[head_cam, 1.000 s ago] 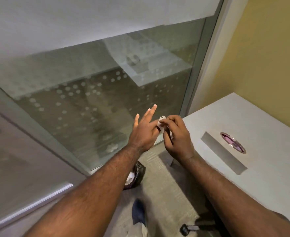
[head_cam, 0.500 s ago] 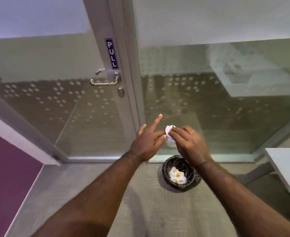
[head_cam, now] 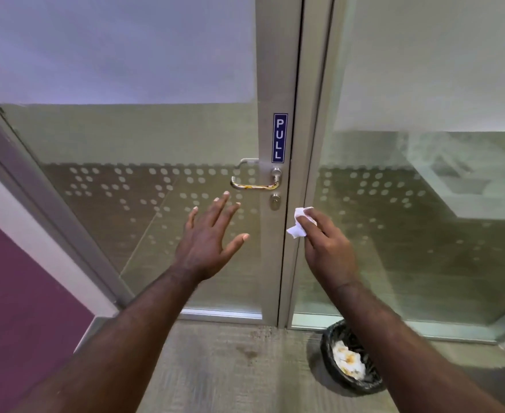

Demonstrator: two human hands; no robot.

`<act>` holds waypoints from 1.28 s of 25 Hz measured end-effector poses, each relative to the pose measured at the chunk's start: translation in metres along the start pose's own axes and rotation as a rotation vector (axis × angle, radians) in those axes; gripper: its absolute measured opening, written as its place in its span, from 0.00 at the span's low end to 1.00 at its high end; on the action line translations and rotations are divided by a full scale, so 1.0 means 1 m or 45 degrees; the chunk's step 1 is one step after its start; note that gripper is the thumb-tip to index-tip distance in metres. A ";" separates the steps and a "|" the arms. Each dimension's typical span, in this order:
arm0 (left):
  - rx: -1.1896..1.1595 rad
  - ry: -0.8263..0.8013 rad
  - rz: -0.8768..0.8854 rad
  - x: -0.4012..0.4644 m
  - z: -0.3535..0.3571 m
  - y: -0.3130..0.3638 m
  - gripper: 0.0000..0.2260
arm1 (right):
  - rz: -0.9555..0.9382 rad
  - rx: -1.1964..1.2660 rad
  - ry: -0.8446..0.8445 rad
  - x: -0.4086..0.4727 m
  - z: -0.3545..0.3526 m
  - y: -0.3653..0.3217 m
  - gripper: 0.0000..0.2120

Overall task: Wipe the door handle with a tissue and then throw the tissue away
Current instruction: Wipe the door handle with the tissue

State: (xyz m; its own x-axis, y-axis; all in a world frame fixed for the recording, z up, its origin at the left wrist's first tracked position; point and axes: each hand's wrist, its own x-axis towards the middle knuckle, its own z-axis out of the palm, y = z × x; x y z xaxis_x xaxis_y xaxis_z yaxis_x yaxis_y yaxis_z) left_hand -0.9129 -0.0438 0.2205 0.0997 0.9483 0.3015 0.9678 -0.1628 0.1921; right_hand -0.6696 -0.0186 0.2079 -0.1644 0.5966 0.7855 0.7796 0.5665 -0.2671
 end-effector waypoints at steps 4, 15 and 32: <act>0.062 0.072 -0.004 0.037 -0.001 -0.031 0.36 | 0.038 0.048 0.041 0.030 0.041 0.010 0.18; 0.384 0.151 0.108 0.158 0.016 -0.096 0.40 | -0.092 -0.017 0.349 0.138 0.124 0.067 0.11; 0.627 0.199 0.716 0.243 0.029 -0.185 0.64 | 0.128 -0.271 0.411 0.214 0.205 0.040 0.31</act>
State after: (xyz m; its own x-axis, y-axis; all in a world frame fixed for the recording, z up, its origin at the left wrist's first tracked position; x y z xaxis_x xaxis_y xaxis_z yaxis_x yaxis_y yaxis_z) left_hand -1.0611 0.2246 0.2308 0.6093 0.7031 0.3666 0.7763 -0.4346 -0.4567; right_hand -0.7979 0.2481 0.2511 0.0911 0.4149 0.9053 0.8954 0.3637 -0.2568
